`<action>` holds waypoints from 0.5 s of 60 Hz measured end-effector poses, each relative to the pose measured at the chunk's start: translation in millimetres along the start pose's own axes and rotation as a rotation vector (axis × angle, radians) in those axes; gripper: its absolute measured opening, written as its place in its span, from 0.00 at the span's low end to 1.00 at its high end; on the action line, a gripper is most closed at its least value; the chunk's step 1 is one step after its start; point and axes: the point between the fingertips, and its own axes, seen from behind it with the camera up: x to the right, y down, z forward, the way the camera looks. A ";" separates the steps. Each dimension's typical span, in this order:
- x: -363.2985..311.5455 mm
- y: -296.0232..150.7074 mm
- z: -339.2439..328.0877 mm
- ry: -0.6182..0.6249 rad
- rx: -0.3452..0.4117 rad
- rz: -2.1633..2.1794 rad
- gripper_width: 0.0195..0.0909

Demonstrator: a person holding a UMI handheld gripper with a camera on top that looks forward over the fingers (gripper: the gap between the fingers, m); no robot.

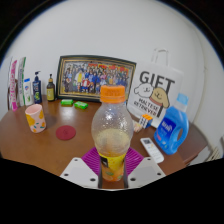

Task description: Pour water

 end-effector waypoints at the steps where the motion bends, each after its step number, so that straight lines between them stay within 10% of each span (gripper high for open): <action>1: 1.1 -5.4 0.5 0.014 0.003 -0.020 0.12; 30: -119.4 -210.2 41.7 0.385 0.146 -1.154 0.12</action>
